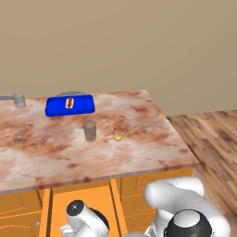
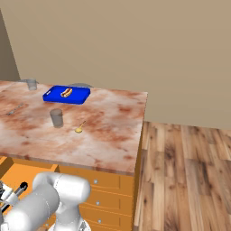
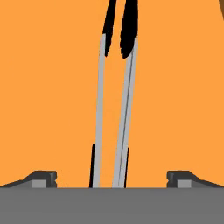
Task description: Take the tongs from the drawer on the left and place them on the dining counter next to the tray containing the hot dog.
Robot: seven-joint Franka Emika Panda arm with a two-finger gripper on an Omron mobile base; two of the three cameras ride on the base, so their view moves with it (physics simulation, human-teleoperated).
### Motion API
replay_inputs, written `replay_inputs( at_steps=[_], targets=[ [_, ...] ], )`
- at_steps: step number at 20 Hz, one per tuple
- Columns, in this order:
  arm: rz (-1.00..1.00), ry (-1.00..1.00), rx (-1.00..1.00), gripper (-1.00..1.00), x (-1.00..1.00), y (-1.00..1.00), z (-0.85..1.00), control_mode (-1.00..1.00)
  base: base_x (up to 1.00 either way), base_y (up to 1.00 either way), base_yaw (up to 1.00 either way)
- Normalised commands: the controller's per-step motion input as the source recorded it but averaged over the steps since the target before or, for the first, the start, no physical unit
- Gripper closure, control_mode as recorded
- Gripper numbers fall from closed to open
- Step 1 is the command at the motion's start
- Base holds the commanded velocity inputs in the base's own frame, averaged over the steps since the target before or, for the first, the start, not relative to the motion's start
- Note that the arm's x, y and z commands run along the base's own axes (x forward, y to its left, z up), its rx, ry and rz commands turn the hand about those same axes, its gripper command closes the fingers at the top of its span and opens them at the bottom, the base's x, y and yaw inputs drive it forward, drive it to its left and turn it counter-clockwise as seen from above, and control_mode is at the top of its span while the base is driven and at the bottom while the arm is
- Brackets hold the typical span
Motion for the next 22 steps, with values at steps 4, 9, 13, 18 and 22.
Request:
replay_inputs(
  at_steps=[4, 9, 13, 18, 22],
  targets=[
    [0.00, -0.03, 0.10, -1.00, 0.03, 0.02, -0.32, -1.00, 0.00, 0.00, 0.00],
    [0.00, 0.00, 0.05, -1.00, 0.12, 0.06, -0.30, -1.00, 0.00, 0.00, 0.00],
    [0.00, 0.02, 0.03, -1.00, 0.17, 0.01, -0.38, -1.00, 0.00, 0.00, 0.00],
    [0.00, 0.00, 0.00, 1.00, -0.10, 0.14, -0.62, -1.00, 0.00, 0.00, 0.00],
    [0.00, -0.01, 0.00, 1.00, -0.16, 0.07, -0.19, -1.00, 0.00, 0.00, 0.00]
  ],
)
